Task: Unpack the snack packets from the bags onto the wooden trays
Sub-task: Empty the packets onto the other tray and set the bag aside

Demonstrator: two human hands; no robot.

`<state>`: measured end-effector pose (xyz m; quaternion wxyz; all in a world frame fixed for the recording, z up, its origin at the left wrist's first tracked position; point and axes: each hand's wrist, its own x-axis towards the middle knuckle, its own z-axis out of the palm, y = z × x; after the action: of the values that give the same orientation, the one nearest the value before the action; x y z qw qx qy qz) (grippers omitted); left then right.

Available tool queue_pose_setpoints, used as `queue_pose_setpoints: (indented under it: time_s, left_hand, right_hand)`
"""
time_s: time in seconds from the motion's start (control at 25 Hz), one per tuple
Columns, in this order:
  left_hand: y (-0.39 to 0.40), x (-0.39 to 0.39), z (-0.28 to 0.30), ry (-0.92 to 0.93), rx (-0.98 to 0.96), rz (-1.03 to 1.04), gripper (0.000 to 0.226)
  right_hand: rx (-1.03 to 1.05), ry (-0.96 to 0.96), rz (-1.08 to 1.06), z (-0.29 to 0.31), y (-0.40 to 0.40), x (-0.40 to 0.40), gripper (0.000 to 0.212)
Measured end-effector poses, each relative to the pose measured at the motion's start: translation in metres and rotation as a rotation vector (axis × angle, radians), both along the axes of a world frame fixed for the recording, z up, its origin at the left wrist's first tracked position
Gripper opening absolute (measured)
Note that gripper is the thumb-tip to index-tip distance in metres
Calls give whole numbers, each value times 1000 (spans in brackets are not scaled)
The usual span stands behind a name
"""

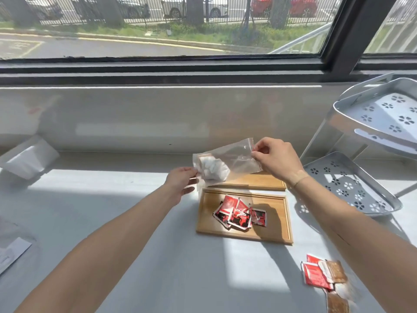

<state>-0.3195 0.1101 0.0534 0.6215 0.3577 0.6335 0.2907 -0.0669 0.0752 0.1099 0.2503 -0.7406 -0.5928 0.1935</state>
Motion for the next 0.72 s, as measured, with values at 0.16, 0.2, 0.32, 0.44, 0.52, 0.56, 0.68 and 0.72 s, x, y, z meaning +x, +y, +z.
queue_pose_setpoints:
  time_s: [0.16,0.2,0.32,0.44,0.52,0.56,0.68,0.72]
  left_hand:
    - [41,13,13,251,162,-115,18]
    - [50,17,15,310,204,-152,19]
    - [74,31,21,457,310,-256,20]
    - [92,47,29,581,411,-359,16]
    - [99,60,36,623,474,-392,13]
    - [101,66,40,642,498,-401,14]
    - [105,81,48,661,552,-435,17]
    - [106,85,51,649,561,-444,17]
  right_hand:
    - [-138,68,-102,-43,26,19,7]
    - [-164,102,-132,-54,30,21,8]
    - [-226,200,-215,-82,37,24,12]
    - [-265,307,-290,-104,42,24,17]
    - [-282,411,-335,-116,45,23,17]
    - [-289,463,-353,-120,46,22,16]
    - [-304,612,-407,-126,48,18,13]
    - [-309,653,-412,-128,48,16,11]
